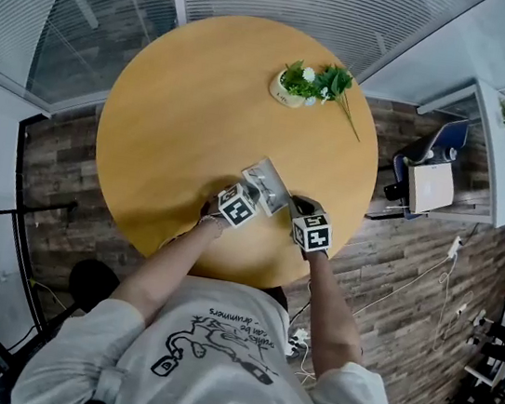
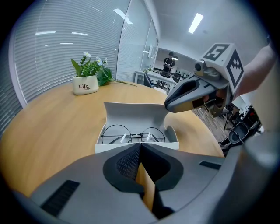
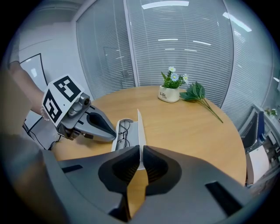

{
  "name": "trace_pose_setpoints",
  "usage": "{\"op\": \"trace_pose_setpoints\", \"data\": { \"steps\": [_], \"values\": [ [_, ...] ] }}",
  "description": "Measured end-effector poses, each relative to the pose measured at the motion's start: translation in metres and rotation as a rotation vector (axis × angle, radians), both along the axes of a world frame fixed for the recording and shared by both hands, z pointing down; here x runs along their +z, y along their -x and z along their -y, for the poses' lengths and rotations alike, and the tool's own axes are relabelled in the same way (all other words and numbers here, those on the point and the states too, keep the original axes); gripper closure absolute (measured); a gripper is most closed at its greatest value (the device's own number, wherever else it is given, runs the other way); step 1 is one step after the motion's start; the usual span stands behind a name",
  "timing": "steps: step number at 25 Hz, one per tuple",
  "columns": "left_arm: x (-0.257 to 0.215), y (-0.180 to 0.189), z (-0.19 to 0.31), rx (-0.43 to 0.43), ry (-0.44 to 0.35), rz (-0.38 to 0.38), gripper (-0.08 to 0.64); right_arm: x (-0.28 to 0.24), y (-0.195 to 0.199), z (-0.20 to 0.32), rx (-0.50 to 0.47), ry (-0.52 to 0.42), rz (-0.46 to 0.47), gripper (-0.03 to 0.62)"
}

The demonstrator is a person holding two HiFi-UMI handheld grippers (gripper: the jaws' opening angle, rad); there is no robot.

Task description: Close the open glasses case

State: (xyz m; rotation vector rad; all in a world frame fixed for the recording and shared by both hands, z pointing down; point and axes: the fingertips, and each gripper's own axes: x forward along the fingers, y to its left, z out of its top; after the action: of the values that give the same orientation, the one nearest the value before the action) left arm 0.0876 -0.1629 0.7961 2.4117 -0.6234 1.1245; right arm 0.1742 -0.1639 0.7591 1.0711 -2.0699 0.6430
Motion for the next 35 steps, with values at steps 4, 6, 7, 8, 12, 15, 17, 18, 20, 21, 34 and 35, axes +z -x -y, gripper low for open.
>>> {"op": "trace_pose_setpoints", "data": {
  "steps": [4,6,7,8,12,15,17,18,20,21,34,35],
  "values": [
    [0.000,-0.001,0.000,-0.001,0.008,0.000,0.541,-0.001,0.003,-0.003,-0.006,-0.002,0.006,0.555],
    [-0.001,-0.001,0.000,-0.004,0.004,-0.001,0.541,-0.002,0.005,-0.005,-0.010,-0.006,0.007,0.554],
    [-0.002,-0.002,0.000,-0.003,0.004,-0.001,0.541,-0.002,0.006,-0.006,-0.013,-0.010,0.006,0.554],
    [-0.003,-0.002,-0.001,-0.002,0.005,-0.001,0.541,-0.002,0.006,-0.006,-0.014,-0.015,0.003,0.554],
    [-0.003,-0.002,-0.001,-0.003,0.018,-0.001,0.541,-0.002,0.006,-0.007,-0.004,-0.024,-0.005,0.554],
    [-0.002,-0.002,-0.001,-0.004,0.018,0.002,0.541,-0.002,0.008,-0.008,-0.007,-0.028,-0.009,0.552],
    [-0.001,-0.001,-0.001,-0.004,0.015,0.004,0.541,-0.003,0.010,-0.009,-0.014,-0.029,-0.014,0.552],
    [-0.001,0.000,-0.001,-0.004,0.015,0.005,0.541,-0.003,0.010,-0.010,-0.016,-0.030,-0.015,0.552],
    [-0.002,0.000,-0.001,-0.003,0.012,0.003,0.541,-0.004,0.012,-0.011,-0.019,-0.032,-0.016,0.552],
    [-0.004,-0.001,-0.001,-0.003,0.010,0.001,0.541,-0.004,0.013,-0.012,-0.019,-0.034,-0.015,0.551],
    [-0.006,-0.002,0.000,-0.007,0.017,-0.003,0.541,-0.005,0.020,-0.019,-0.031,-0.046,-0.018,0.545],
    [-0.006,-0.002,0.000,-0.006,0.017,-0.003,0.541,-0.005,0.021,-0.019,-0.033,-0.050,-0.020,0.545]
  ]
}}
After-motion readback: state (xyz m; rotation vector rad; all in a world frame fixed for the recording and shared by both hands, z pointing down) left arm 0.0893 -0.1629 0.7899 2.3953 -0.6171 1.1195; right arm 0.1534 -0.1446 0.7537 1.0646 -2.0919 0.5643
